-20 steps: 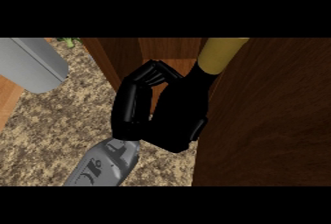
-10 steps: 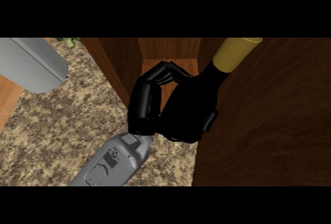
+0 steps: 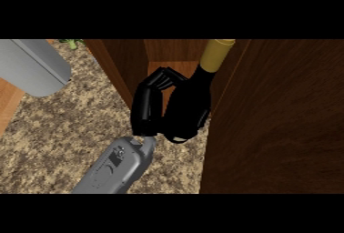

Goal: Pick up the wine, place it into the cabinet and close the cabinet

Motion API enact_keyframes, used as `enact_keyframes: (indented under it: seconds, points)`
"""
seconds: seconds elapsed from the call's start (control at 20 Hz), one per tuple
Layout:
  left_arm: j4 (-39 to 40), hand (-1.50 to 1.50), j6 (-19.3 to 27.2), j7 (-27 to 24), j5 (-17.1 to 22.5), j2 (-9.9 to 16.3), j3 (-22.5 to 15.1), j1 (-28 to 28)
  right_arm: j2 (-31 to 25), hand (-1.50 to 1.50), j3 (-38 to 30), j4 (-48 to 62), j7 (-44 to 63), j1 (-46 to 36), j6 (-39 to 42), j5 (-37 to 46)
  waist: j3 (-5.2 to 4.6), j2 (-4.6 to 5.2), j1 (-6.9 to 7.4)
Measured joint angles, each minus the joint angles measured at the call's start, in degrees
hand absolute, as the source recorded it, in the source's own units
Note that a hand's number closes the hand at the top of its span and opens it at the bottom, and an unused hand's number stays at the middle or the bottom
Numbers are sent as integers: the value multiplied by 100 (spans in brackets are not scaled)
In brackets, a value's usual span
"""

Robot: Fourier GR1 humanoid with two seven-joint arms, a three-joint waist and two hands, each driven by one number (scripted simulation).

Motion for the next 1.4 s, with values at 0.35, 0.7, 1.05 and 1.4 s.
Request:
enact_keyframes:
  seconds: [0.35,0.7,1.05,1.4]
  points:
    - [589,150,131,-431,-136,10,-160,15,46,-150,79,1,-77,64,-39,34,1,-1,-2]
    - [1264,150,68,-941,-72,3,45,-197,44,-150,36,112,-220,-20,-37,63,0,5,6]
    - [1763,150,-114,-1409,161,1,389,-292,10,-150,90,48,-108,-25,-33,77,-1,3,2]
    - [2396,150,-277,-1436,365,1,683,-782,39,-150,132,27,-97,-11,-80,101,-1,6,-12]
